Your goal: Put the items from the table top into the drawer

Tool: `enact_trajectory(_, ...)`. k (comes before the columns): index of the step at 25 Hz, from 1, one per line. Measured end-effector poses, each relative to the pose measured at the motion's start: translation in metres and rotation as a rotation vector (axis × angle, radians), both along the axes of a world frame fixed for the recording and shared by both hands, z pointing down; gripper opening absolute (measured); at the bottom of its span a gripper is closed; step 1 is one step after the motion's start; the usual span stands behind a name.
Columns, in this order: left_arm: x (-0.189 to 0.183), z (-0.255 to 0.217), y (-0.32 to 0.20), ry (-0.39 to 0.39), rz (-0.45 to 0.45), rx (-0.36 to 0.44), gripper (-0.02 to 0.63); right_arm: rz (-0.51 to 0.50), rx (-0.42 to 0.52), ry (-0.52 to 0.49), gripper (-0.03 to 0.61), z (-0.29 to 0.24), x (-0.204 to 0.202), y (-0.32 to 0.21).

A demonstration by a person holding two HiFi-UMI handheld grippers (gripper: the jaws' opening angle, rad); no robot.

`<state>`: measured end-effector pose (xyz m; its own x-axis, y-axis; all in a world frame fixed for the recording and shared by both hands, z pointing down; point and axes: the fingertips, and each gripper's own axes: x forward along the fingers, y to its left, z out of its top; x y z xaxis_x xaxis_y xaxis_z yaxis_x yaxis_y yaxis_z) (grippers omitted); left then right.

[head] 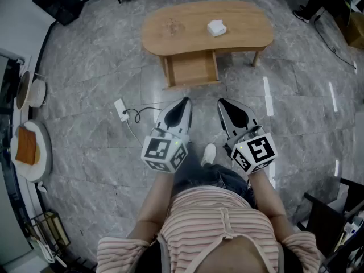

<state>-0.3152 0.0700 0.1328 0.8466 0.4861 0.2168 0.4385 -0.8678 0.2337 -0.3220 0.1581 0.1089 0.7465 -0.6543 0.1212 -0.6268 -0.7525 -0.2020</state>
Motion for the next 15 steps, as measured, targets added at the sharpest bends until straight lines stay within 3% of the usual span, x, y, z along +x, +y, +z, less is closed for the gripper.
enact_trajectory(15,0.000,0.006,-0.012,-0.016,-0.050,0.019,0.014,0.004,0.020,-0.017,0.009,0.009,-0.001,0.011)
